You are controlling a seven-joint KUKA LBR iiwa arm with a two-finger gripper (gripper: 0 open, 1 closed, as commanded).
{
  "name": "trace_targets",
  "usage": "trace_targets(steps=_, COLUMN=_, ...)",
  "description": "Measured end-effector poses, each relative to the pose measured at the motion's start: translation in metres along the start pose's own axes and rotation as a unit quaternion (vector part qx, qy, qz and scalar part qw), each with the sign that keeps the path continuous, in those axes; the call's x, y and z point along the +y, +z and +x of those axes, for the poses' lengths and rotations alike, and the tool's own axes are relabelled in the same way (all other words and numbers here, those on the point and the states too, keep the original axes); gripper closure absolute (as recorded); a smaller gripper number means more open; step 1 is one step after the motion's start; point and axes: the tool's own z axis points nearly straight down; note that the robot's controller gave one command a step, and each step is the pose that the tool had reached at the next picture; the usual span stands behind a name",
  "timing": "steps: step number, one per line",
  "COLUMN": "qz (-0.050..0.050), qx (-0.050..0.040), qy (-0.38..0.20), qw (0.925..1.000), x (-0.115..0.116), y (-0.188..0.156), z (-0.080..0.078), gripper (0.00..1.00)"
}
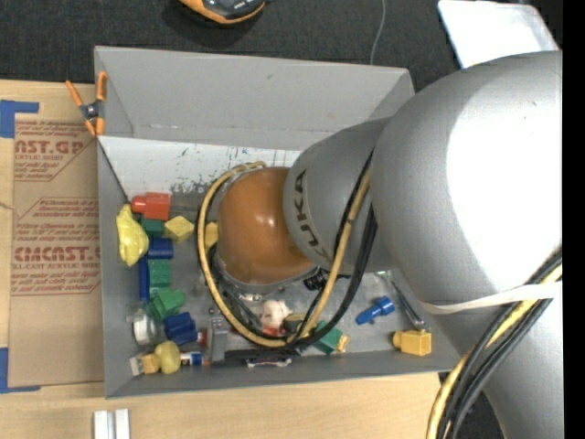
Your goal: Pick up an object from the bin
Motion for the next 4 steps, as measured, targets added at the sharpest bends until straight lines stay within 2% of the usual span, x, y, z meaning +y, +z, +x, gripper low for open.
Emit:
trace_targets(steps=1, qz=0.001, qx=0.0013, qy=-0.029, qw=0.9996, x=0.033, y=0.002, z=-0.028, gripper=0.00)
trace_targets(steps=2, qz=0.004, qx=0.0039, qy=-0.035, qw=0.9994, x=0.045, y=0.004, z=-0.028, gripper=1.00)
trace_targets(steps=3, qz=0.003, qx=0.0035, qy=-0.036, qw=0.9994, x=0.046, y=0.004, z=-0.028, gripper=1.00)
trace_targets(steps=4, qz=0.007, qx=0.0061, qy=-0.042, qw=0.9991, x=0.059, y=0.004, z=-0.050, gripper=1.00)
